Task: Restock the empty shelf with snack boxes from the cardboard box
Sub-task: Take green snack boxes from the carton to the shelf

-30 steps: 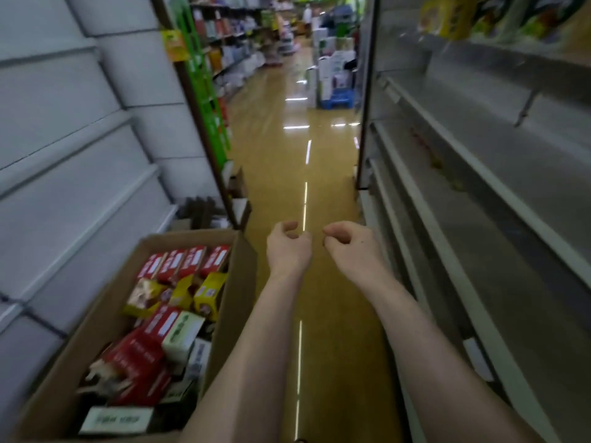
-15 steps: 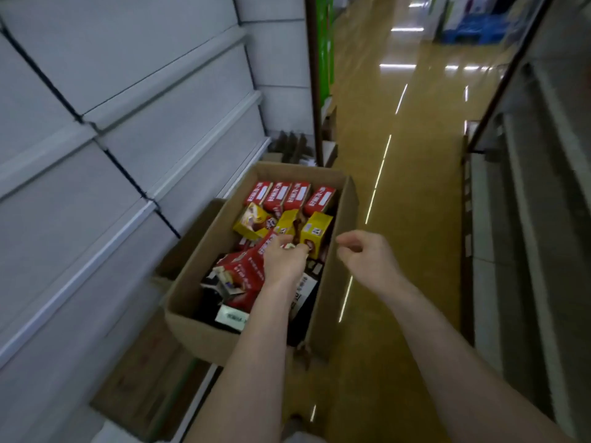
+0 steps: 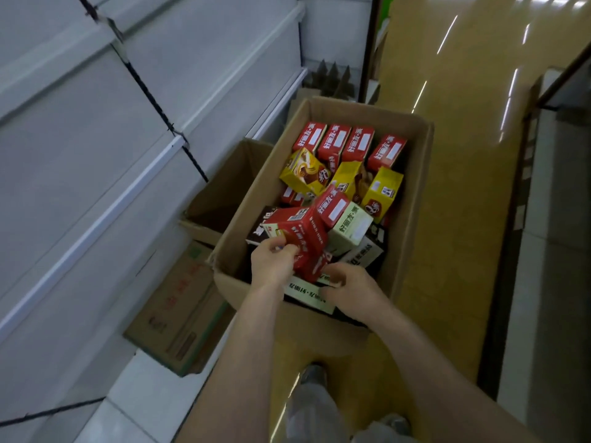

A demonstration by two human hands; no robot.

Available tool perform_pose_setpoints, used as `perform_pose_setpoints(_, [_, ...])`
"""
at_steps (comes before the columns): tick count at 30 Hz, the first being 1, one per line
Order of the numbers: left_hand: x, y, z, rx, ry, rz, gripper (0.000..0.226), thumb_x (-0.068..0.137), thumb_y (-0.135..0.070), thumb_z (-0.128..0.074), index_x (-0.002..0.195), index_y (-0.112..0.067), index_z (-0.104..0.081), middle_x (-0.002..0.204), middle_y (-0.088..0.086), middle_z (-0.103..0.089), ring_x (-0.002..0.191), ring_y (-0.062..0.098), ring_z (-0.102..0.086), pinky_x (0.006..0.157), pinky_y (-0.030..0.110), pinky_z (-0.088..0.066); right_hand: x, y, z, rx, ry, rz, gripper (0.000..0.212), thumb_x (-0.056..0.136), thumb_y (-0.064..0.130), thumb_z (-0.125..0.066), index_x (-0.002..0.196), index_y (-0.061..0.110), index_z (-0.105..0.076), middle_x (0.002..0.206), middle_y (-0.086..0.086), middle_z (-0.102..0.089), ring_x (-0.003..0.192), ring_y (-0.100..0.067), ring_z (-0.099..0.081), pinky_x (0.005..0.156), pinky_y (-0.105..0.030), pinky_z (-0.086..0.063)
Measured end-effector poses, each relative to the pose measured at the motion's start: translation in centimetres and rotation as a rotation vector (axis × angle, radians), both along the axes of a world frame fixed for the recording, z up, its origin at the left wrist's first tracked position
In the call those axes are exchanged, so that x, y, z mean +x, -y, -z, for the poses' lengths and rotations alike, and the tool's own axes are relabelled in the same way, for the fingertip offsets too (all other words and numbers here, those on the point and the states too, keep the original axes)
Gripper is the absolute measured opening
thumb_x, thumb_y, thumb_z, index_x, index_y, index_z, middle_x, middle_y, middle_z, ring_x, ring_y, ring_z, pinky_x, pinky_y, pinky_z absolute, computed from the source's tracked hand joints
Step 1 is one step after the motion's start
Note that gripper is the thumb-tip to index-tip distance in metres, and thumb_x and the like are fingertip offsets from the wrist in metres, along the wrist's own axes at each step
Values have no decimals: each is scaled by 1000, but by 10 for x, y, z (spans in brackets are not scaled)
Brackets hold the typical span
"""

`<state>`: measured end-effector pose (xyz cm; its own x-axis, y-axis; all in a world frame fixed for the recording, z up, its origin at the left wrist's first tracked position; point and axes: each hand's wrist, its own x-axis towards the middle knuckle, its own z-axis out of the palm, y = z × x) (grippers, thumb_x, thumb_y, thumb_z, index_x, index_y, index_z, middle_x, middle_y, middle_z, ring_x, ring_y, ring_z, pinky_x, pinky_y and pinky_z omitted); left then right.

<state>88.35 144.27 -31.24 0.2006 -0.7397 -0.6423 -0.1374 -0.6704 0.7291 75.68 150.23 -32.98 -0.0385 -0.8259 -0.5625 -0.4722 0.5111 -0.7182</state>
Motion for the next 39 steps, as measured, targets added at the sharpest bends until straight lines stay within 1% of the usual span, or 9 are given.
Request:
perform_pose_setpoints(6, [18, 8, 13, -31, -25, -53, 25, 96, -17, -59, 121, -15, -60, 108, 3, -61, 84, 8, -58, 62, 22, -50, 26, -8, 35, 81, -28, -85, 49, 84, 18, -67, 131, 23, -52, 122, -2, -58, 113, -20, -57, 92, -38, -52])
perform_pose_setpoints(8, [24, 8, 19, -27, -43, -101, 21, 96, -17, -57, 117, -16, -60, 98, -1, -61, 80, 6, -58, 60, 20, -48, 29, -8, 39, 55, -38, -74, 53, 83, 17, -68, 132, 22, -51, 122, -2, -57, 114, -20, -56, 93, -40, -52])
perform_pose_setpoints(13, [31, 4, 28, 17, -80, -161, 23, 95, -14, -57, 117, -13, -61, 108, 4, -65, 86, 8, -59, 62, 21, -45, 27, -11, 39, 6, -1, -20, 45, 85, 14, -68, 128, 22, -55, 118, 2, -58, 110, -15, -55, 91, -35, -52])
perform_pose_setpoints(20, [27, 10, 29, 55, -139, -127, 13, 95, -19, -59, 108, -19, -61, 107, 1, -60, 84, 7, -53, 64, 24, -38, -5, -1, 13, -109, 169, 306, 30, 88, 18, -68, 116, 24, -59, 105, 3, -60, 84, -12, -62, 57, -18, -50])
perform_pose_setpoints(25, [19, 8, 28, 83, -200, -41, 19, 93, -23, -63, 110, -17, -63, 95, -4, -64, 83, 6, -57, 62, 24, -39, -32, 5, -8, -135, 363, 695, 16, 90, 28, -65, 103, 18, -64, 92, -3, -70, 81, -15, -67, 62, -25, -51])
perform_pose_setpoints(29, [10, 8, 27, 159, -347, -10, 24, 87, -33, -70, 107, -21, -64, 97, 0, -74, 95, 18, -67, 83, 40, -51, -40, 9, -11, -129, 437, 873, 23, 90, 33, -64, 104, 15, -62, 89, -3, -70, 83, -12, -66, 64, -27, -50])
perform_pose_setpoints(32, [-2, 7, 28, 213, -528, 8, 27, 86, -25, -70, 111, -16, -62, 104, 9, -74, 99, 26, -69, 84, 47, -56, -42, 6, -7, -115, 534, 984, 29, 89, 31, -65, 114, 17, -59, 98, -4, -70, 88, -14, -66, 68, -29, -52])
perform_pose_setpoints(36, [-29, 3, 24, 292, -630, 43, 26, 87, -19, -69, 111, -11, -61, 95, 12, -74, 90, 27, -70, 76, 46, -58, -40, 2, 0, -128, 731, 1129, 40, 88, 24, -67, 125, 19, -55, 114, -4, -68, 102, -18, -65, 73, -32, -51])
perform_pose_setpoints(39, [-52, 3, 19, 341, -616, 102, 15, 91, -20, -66, 102, -11, -62, 94, 13, -72, 92, 28, -68, 86, 48, -55, -35, 4, 2, -105, 705, 1123, 41, 88, 17, -67, 126, 16, -53, 115, -5, -66, 104, -22, -64, 74, -34, -52])
